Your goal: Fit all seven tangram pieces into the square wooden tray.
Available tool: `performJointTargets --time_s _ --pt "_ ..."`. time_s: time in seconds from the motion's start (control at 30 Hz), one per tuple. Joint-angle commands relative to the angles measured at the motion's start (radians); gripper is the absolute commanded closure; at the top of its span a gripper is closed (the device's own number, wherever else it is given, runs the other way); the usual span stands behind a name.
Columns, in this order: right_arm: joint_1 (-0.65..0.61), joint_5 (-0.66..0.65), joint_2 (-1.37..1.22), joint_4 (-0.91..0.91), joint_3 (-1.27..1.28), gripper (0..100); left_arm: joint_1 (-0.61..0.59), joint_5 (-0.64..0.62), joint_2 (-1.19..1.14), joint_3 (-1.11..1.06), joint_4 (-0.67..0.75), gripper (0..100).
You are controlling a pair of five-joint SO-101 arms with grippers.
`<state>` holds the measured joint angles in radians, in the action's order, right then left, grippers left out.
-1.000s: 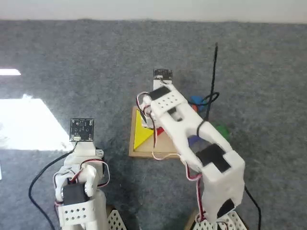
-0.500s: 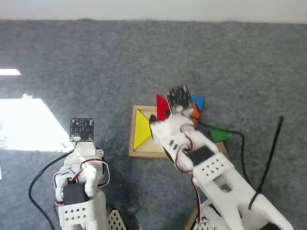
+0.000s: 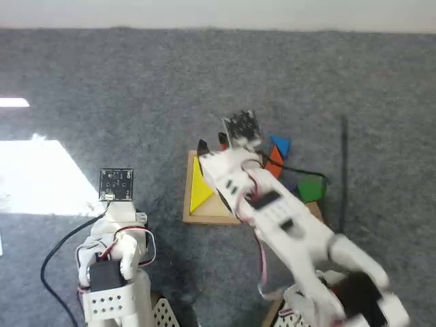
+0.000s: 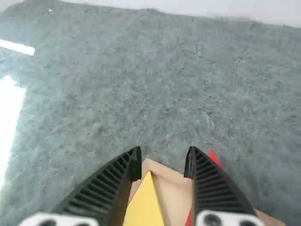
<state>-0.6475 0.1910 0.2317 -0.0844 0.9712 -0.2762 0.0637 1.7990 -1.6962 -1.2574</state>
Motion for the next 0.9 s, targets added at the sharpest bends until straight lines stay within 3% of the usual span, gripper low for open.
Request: performJointTargets --time_s 0.0,0.17,0.87 --pt "-0.001 -0.012 -0.231 -0.021 -0.203 83.4 -0.008 -0.002 0.018 0.013 -0.003 99" --pt "0.004 -0.012 -0.389 -0.03 -0.308 83.4 -0.008 -0.002 0.018 0.013 -0.003 99" --pt "0.048 -0.011 -0.524 -0.024 -0.431 83.4 -0.008 -0.002 0.018 0.013 -0.003 99"
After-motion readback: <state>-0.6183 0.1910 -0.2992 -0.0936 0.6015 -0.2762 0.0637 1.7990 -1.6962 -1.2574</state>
